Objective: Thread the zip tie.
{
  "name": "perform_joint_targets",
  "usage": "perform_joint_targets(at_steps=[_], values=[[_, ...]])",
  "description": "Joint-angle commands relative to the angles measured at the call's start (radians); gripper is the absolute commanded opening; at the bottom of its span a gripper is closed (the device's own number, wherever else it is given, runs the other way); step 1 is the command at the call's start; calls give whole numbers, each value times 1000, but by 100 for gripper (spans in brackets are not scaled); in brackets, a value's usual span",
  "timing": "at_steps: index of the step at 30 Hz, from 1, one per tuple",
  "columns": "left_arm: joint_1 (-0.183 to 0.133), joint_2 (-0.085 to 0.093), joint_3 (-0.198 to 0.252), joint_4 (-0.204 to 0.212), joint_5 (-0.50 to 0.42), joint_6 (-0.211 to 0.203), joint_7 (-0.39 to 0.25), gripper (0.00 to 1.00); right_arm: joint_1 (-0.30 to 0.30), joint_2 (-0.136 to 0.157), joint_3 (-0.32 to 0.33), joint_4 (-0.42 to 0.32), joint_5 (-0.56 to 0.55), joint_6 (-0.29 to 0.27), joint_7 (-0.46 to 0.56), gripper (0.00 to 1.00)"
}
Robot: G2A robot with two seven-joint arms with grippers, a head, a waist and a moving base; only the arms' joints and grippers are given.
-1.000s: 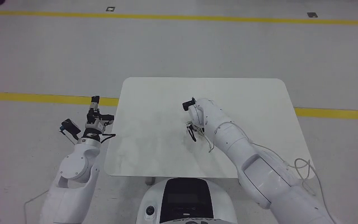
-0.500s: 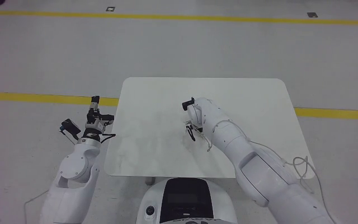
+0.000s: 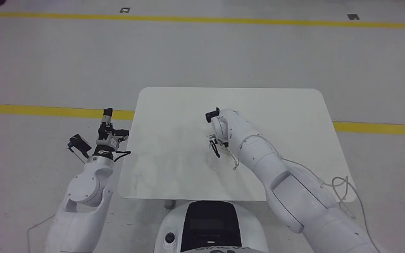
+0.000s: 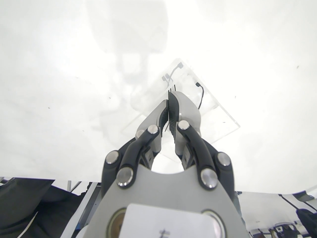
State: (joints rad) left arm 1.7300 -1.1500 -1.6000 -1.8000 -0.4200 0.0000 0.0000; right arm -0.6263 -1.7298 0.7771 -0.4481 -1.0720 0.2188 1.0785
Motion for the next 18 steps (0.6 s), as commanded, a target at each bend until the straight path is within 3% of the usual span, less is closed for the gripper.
perform_joint_targets(at_steps=[1,9,18], values=[[0,0,0,0,0,0,0,100,0,2,3,-4,-2,2,2,0],[0,0,0,0,0,0,0,100,-10,20,24,-62,-24,14,28,0],[0,0,0,0,0,0,0,100,-68,73,83,-223,-76,18,87,0]])
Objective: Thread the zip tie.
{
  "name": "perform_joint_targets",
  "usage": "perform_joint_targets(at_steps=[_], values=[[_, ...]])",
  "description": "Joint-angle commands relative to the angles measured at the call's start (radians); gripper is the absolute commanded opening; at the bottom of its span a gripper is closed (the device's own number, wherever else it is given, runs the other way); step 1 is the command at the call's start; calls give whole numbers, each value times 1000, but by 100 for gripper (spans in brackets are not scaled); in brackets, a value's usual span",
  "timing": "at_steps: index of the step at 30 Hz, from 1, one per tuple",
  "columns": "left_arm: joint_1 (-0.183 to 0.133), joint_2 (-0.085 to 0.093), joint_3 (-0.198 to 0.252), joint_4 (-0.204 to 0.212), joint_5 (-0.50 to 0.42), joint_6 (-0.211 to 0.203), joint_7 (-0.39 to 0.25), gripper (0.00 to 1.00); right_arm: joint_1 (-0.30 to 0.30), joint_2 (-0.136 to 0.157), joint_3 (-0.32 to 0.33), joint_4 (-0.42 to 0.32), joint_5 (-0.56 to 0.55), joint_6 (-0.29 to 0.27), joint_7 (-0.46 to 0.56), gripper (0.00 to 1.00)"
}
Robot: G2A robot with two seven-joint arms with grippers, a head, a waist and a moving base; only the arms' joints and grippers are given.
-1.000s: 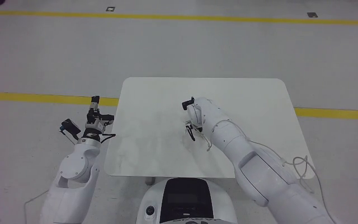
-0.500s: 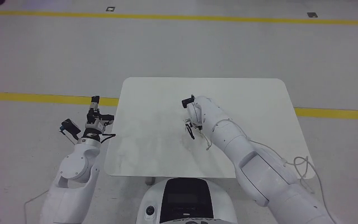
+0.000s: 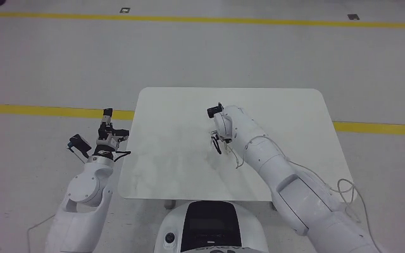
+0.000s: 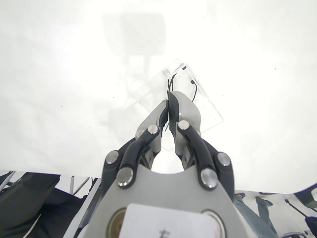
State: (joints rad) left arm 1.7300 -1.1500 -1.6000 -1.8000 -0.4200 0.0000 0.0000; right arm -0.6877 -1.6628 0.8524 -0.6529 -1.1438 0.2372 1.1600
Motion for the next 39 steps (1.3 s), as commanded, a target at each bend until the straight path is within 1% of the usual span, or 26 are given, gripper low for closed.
perform_joint_targets(at_steps=[1,8,12,15,19,22,24,32,33,36,39], values=[[0,0,0,0,0,0,0,100,-17,12,16,-40,-11,-1,13,0],[0,0,0,0,0,0,0,100,-118,68,103,-250,-69,-4,67,0],[0,0,0,0,0,0,0,100,-197,99,161,-399,-105,-14,102,0],[0,0,0,0,0,0,0,100,-251,117,200,-494,-123,-25,119,0],[0,0,0,0,0,0,0,100,-310,133,247,-592,-115,-51,124,0],[0,0,0,0,0,0,0,100,-344,142,281,-645,-83,-80,117,0],[0,0,0,0,0,0,0,100,-356,146,300,-664,-46,-103,114,0],[0,0,0,0,0,0,0,100,-359,146,301,-663,-40,-105,107,0],[0,0,0,0,0,0,0,100,-368,146,315,-658,-2,-110,69,0],[0,0,0,0,0,0,0,100,-380,149,355,-655,78,-125,14,0],[0,0,0,0,0,0,0,100,-397,155,397,-663,158,-165,-24,0]])
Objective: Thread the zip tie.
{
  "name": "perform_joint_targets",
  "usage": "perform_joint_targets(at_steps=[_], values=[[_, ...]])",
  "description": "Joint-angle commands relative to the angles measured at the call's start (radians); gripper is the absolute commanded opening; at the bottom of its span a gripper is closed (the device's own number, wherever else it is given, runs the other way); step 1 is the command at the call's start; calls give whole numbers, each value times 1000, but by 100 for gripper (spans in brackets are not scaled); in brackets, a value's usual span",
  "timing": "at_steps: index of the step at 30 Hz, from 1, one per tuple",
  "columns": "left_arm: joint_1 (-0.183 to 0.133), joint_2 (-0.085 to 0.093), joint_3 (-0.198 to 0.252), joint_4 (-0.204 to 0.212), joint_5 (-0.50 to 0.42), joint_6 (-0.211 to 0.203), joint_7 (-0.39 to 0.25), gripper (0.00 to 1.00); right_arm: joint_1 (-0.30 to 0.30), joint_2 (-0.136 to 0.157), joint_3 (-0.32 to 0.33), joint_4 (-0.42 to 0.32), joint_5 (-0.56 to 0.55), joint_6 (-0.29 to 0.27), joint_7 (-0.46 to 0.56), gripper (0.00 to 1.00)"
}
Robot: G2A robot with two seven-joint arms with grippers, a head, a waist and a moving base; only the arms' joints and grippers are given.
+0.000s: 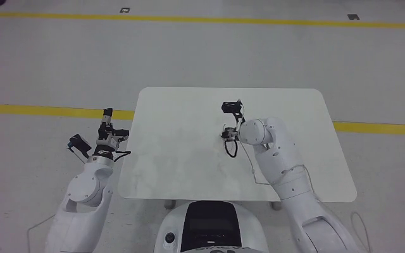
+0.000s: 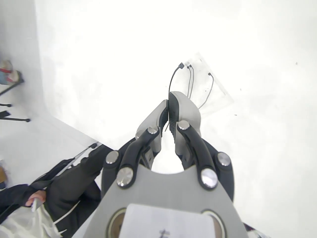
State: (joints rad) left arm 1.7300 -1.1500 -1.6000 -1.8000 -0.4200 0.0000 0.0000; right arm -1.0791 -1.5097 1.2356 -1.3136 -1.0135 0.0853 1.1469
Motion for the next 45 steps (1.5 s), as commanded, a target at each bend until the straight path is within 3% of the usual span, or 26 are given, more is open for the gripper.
perform_joint_targets(at_steps=[1,7,12,24,30,39,45], values=[[0,0,0,0,0,0,0,100,-11,4,28,-5,62,-28,-20,0],[0,0,0,0,0,0,0,100,-40,18,106,-1,226,-112,-82,0],[0,0,0,0,0,0,0,100,-47,25,133,20,325,-164,-114,0],[0,0,0,0,0,0,0,100,-49,25,134,19,326,-164,-121,0],[0,0,0,0,0,0,0,100,-94,33,158,-21,393,-177,-229,0],[0,0,0,0,0,0,0,100,-170,39,198,-76,568,-250,-421,0],[0,0,0,0,0,0,0,100,-174,40,198,-82,568,-254,-432,0]])
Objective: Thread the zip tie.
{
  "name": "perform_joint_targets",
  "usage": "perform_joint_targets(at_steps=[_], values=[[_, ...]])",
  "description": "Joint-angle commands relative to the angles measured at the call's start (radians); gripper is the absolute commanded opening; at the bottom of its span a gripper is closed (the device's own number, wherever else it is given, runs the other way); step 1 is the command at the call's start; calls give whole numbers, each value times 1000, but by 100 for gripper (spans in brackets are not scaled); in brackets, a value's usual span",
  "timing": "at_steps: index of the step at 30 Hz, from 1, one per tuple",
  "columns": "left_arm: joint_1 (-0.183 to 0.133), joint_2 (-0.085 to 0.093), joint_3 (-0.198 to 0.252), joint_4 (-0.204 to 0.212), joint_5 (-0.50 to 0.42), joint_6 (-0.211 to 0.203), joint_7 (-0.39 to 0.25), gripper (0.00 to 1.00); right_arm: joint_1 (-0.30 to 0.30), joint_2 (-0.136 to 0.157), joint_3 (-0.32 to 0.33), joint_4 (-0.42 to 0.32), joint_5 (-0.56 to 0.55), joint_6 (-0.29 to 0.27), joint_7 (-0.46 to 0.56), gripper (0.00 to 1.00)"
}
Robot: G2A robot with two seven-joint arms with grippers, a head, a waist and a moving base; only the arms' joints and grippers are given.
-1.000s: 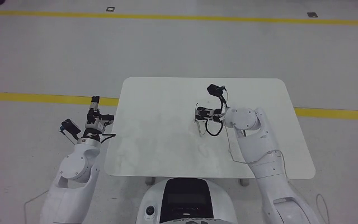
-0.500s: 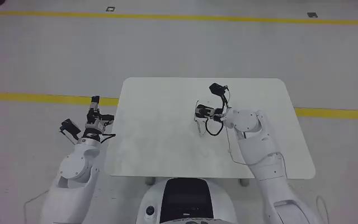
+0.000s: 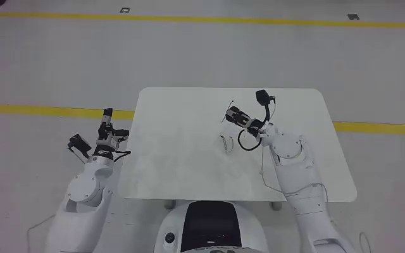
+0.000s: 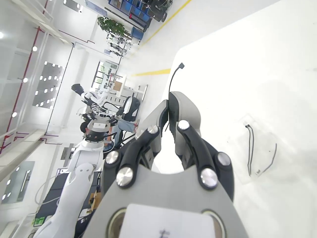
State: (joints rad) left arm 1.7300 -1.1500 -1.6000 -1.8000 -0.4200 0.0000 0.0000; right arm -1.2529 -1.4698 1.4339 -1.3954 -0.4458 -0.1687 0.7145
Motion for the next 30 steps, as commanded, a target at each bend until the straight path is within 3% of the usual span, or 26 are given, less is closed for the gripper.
perform_joint_targets(at_steps=[1,6,12,16,17,18,25,30], values=[[0,0,0,0,0,0,0,100,0,0,0,0,0,0,0,0],[-5,1,6,4,22,-4,-31,100,-14,0,-8,-12,11,-6,-58,0],[-11,17,11,24,125,14,-283,100,-35,2,-12,-38,17,-17,-179,0],[-32,24,26,42,137,8,-424,100,-48,4,-15,-43,28,-18,-240,0],[-34,26,25,47,155,-11,-439,100,-48,5,-19,-42,22,-13,-243,0],[-36,26,19,48,170,-28,-412,100,-47,6,-17,-47,13,-8,-259,0],[-36,26,19,48,170,-28,-412,100,-47,6,-17,-47,13,-8,-259,0],[-58,30,61,45,187,-60,-547,100,-58,6,-42,-51,-19,-2,-310,0]])
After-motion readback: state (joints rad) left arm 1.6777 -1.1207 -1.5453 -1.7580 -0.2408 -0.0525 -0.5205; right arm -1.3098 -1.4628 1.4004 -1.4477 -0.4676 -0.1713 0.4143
